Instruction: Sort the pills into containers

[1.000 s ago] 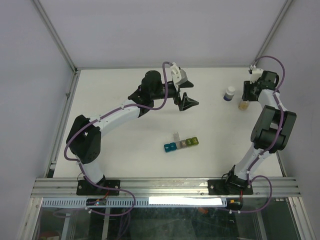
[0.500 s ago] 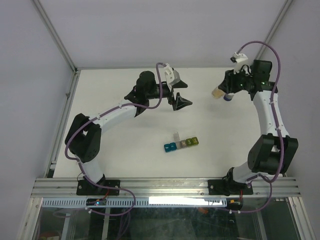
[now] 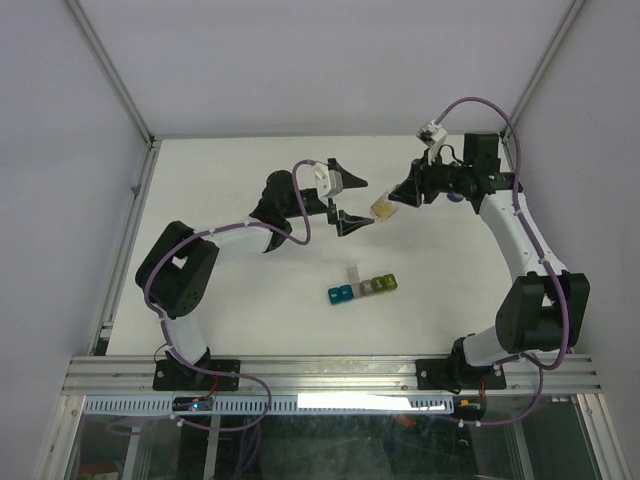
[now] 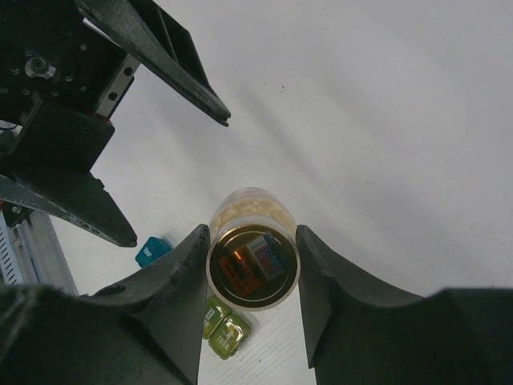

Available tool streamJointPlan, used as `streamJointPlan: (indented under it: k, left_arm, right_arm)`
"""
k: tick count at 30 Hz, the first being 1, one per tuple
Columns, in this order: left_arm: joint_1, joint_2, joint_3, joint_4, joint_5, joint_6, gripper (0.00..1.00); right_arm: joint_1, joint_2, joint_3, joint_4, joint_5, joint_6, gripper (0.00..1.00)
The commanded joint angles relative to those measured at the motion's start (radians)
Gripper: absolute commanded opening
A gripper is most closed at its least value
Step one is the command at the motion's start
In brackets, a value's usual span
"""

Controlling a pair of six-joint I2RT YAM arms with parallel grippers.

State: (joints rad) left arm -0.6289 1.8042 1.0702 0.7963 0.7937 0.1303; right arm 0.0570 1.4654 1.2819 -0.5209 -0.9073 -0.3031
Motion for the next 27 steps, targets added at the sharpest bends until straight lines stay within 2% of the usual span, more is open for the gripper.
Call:
streamJointPlan:
  k: [1, 11, 17, 27]
  left_arm:
    - [-0.004, 0.022, 0.011, 0.244, 0.052, -0.039, 0.99]
    - [-0.005, 0.048, -0.079, 0.408, 0.0, -0.106, 0.98]
    - [-0.006, 0.045, -0.072, 0.343, -0.058, -0.08, 0.94]
    - [-0.006, 0.059, -0.028, 0.243, -0.063, -0.078, 0.93]
  right_arm:
    - [0.002, -0.045, -0.016, 0.07, -0.069, 0.005, 0.0]
    - [0.003, -0.057, -0.04, 0.073, -0.086, -0.015, 0.0]
    - [0.002, -0.053, -0.049, 0.075, -0.085, -0.029, 0.0]
    - [0.004, -0.046, -0.055, 0.074, -0.087, -0.039, 0.0]
